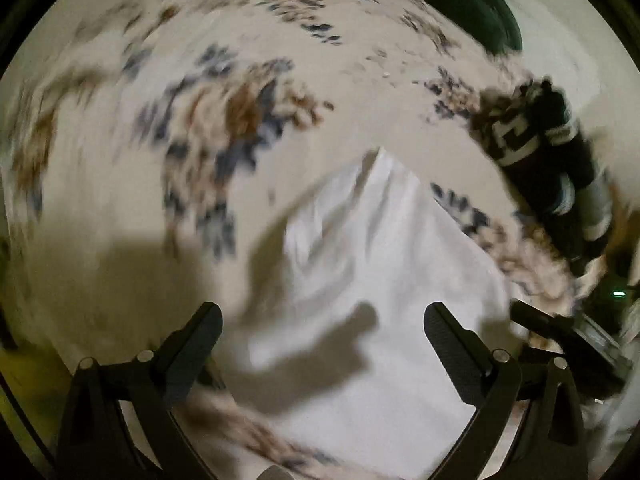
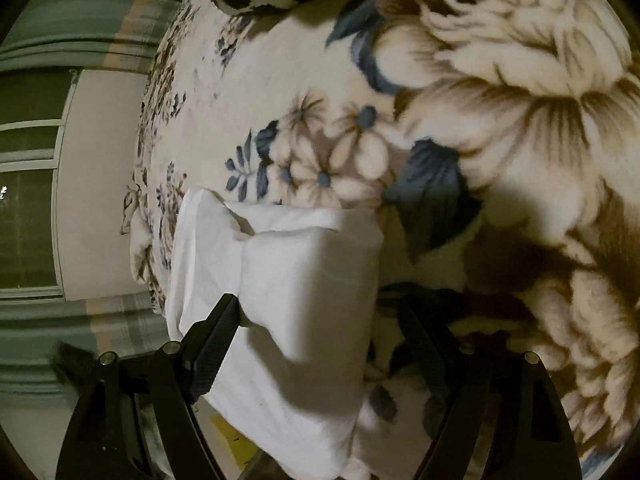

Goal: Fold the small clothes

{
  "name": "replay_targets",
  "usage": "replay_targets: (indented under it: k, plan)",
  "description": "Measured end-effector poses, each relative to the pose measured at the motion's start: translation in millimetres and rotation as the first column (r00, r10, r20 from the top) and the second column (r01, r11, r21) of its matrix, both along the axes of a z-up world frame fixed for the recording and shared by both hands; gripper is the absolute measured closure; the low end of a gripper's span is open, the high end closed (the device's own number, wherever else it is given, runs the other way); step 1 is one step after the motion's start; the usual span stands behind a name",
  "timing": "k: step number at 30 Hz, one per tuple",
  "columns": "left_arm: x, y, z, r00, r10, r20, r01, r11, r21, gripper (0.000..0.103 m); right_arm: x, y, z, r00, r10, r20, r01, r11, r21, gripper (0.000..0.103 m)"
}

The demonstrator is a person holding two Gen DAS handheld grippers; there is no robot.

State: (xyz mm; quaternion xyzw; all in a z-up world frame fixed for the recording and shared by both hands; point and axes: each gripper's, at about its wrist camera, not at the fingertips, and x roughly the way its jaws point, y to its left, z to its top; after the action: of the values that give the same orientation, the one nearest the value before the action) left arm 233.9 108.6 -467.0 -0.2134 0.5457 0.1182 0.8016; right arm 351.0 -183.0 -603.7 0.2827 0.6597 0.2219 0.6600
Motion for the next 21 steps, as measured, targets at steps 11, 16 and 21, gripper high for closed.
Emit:
replay_targets:
  k: [11,16,21]
  plan:
    - [-8.7,87.1,-41.5,0.991,0.005,-0.13,-0.013,0.998,-0.058,0.0,-17.4,-12.8,16.1,0.996,-0.074,0.044,0.077,0.995,-0.064,0.02]
    - [3.0,80.1,-53.3,0.99,-0.14,-0.021,0.127,0.944,-0.306,0.0,-46.5,-22.5,18.8,0.99,-0.139,-0.017,0.139,0.99,0.034,0.02]
    - [27.0,62.3,-80.8,0.968,-0.25,-0.02,0.225,0.902,-0.368,0.0,-70.7,-1.7,-4.1,0.986,-0.132,-0.1,0.142,0.985,0.098,0.02]
